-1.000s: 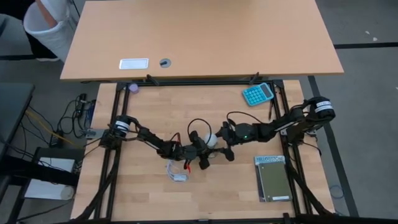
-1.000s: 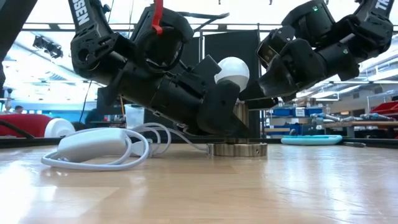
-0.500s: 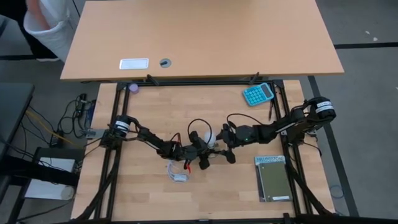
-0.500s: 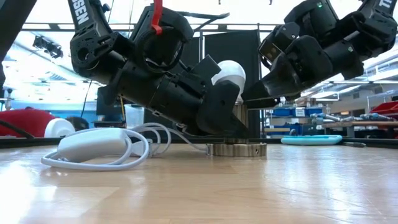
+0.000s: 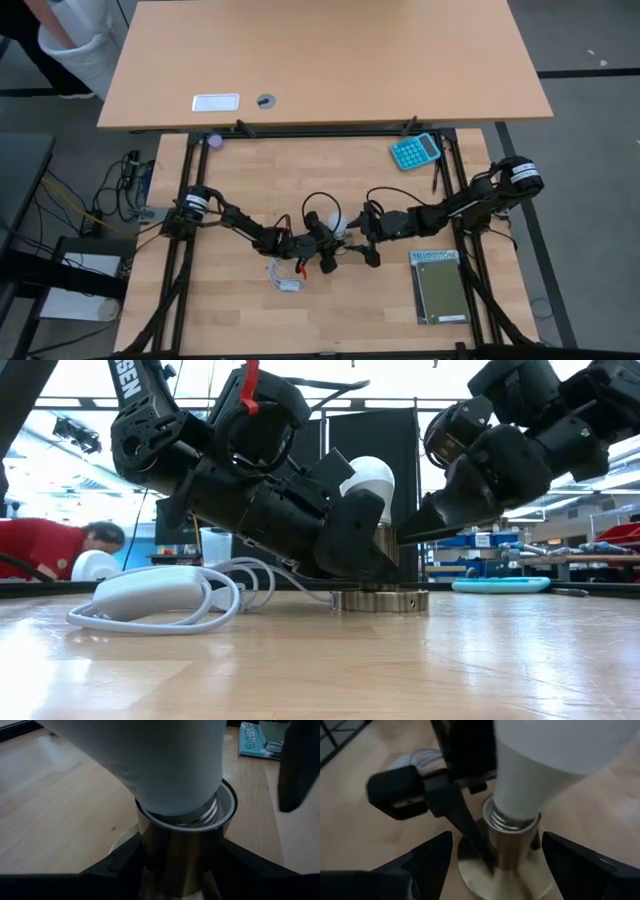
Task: Screw lightbulb
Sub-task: Insert the lightbulb into the socket
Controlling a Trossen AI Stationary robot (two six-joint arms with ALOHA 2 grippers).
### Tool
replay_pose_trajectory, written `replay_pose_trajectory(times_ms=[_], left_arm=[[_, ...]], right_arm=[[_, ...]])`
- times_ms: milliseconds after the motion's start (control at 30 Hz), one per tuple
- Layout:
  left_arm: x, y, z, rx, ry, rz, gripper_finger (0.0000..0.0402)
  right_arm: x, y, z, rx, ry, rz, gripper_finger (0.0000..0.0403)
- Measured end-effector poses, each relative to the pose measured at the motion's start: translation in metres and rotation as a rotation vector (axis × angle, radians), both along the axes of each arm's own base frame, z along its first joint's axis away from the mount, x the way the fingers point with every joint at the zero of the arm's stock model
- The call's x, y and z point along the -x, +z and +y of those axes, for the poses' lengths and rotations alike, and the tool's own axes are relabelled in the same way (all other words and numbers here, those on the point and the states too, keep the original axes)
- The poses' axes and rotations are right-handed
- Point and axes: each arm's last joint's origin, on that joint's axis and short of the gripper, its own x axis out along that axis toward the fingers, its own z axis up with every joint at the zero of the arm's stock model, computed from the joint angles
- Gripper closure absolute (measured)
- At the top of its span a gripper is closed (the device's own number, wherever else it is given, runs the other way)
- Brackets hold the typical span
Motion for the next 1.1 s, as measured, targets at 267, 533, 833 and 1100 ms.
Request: replay_pose_trajectory(times_ms=[267, 533, 833, 1100], left_arm=[[0.000, 0.000, 0.000, -0.003, -0.002, -0.001, 0.0196], [0.000, 0.000, 0.000, -0.003, -0.002, -0.001, 0.0196], [0.000, 0.000, 0.000, -0.002, -0.003, -0.001, 0.0196], [0.000, 0.000, 0.000, 0.005, 0.000, -0.003, 0.0196]], right_arm=[[-0.005, 0.005, -0.019, -0.046, -0.011, -0.049, 0.0094], [-0.008, 0.012, -0.022, -0.064, 0.058, -0.123, 0.0094], [-0.008, 0.012, -0.019, -0.064, 0.064, -0.122, 0.0094], [-0.003, 0.011, -0.010, -0.049, 0.048, -0.071, 0.0094]])
